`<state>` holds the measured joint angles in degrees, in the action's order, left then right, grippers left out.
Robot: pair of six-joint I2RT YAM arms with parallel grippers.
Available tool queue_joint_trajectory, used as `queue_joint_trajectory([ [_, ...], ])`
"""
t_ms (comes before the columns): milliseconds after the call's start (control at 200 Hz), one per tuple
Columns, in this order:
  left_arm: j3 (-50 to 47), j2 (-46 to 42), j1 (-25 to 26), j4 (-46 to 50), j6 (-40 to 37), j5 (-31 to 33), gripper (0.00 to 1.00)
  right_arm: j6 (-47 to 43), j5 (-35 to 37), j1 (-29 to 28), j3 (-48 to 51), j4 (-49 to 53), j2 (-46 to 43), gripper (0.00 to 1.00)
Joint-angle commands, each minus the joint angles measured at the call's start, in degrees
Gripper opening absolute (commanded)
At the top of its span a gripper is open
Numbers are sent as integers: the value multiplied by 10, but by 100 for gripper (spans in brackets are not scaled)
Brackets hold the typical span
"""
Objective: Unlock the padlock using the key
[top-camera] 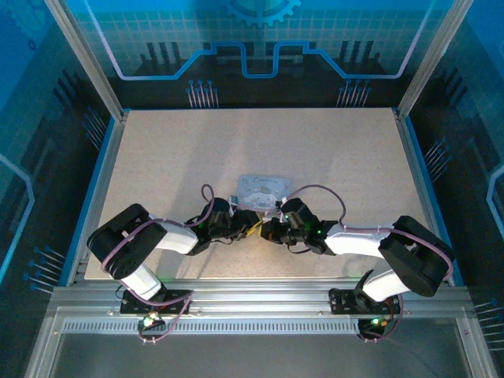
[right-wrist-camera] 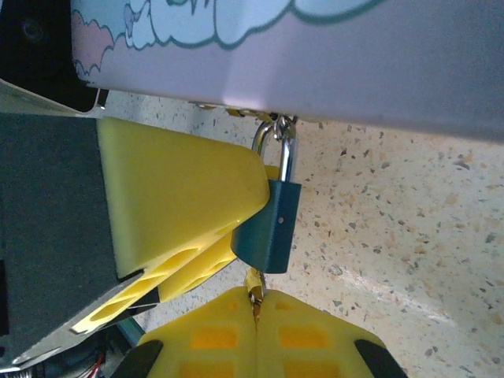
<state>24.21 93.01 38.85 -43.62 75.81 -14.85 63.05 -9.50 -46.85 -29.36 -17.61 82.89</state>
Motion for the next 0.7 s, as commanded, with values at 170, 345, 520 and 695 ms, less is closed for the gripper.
queue_joint_trajectory([
  [170, -5, 10, 12, -25, 11, -16, 16, 9, -8, 2, -3, -10, -17, 4],
  [345, -6, 8, 12, -28, 14, -14, 6, -8, 2, 4, -4, 26, -35, 13],
  [520, -6, 5, 13, -26, 15, -11, 5, -26, 15, 5, -2, 70, -57, 23],
  [695, -6, -2, 12, -23, 18, -9, 4, -43, 27, 13, 7, 104, -86, 30],
])
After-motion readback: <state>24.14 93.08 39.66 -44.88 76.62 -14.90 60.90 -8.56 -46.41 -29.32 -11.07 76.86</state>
